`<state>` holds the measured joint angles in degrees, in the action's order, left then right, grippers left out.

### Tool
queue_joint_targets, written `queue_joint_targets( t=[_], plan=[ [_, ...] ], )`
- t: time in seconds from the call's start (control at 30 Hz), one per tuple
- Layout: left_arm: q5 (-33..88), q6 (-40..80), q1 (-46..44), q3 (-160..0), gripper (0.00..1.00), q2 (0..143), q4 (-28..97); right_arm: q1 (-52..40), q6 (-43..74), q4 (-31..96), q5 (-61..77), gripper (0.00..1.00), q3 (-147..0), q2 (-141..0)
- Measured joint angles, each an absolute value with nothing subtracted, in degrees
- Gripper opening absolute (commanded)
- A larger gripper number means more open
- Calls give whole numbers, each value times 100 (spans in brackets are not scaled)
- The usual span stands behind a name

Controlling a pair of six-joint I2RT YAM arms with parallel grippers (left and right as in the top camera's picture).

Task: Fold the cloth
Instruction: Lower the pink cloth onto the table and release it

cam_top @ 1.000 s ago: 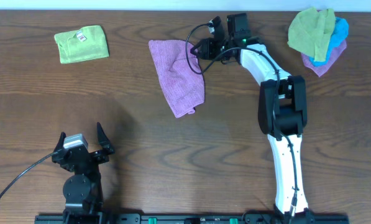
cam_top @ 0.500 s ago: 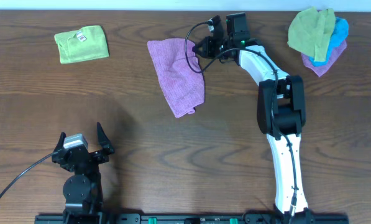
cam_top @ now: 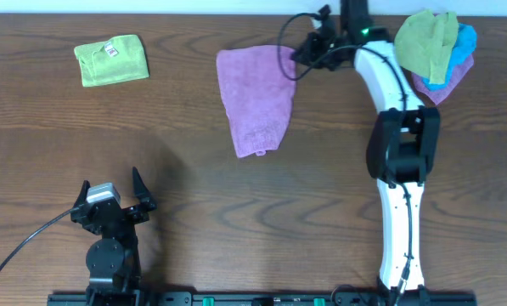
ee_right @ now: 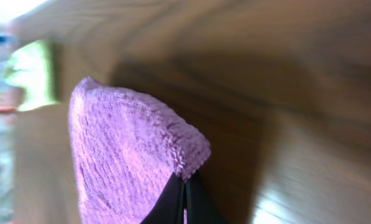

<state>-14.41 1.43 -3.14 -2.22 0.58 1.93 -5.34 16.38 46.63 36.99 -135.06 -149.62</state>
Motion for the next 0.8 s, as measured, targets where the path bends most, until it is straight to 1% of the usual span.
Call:
queue_joint_targets(
  t=[0.13,0.2,0.23,0.27,0.3,0.33,0.43,0.47,0.57,0.67,0.7,0.8],
  plan=[
    [-1439,143,-314,-222,95,58,193,-427,1378,5870,2425,2,-14031,-14962],
    [-1439,143,-314,-222,95,58,193,-425,1367,6237,1647,1,-14167,-14962],
    [-1439,143,-314,-222,95,58,193,-425,1391,6372,1315,7,-14184,-14962],
    [-1439,143,-314,-222,95,58,193,-425,1431,6514,856,35,-14195,-14962],
    [-1439,143,-314,-222,95,58,193,-425,1485,6556,572,55,-14195,-14962],
    [-1439,143,-314,-222,96,58,193,-425,1485,6591,290,65,-14195,-14962],
    [-1439,143,-314,-222,95,58,193,-429,1485,6689,-25,66,-14212,-14962],
    [-1439,143,-314,-222,95,58,193,-436,1468,6737,-10,63,-14219,-14962],
    [-1439,143,-314,-222,96,58,193,-462,1288,6908,183,61,-14298,-14962],
    [-1439,143,-314,-222,95,58,193,-554,980,7411,351,71,-14562,-14962],
    [-1439,143,-314,-222,96,58,193,-585,849,7636,388,73,-14720,-14962],
    [-1439,143,-314,-222,95,58,193,-676,539,8213,434,74,-15360,-14962]
  ],
)
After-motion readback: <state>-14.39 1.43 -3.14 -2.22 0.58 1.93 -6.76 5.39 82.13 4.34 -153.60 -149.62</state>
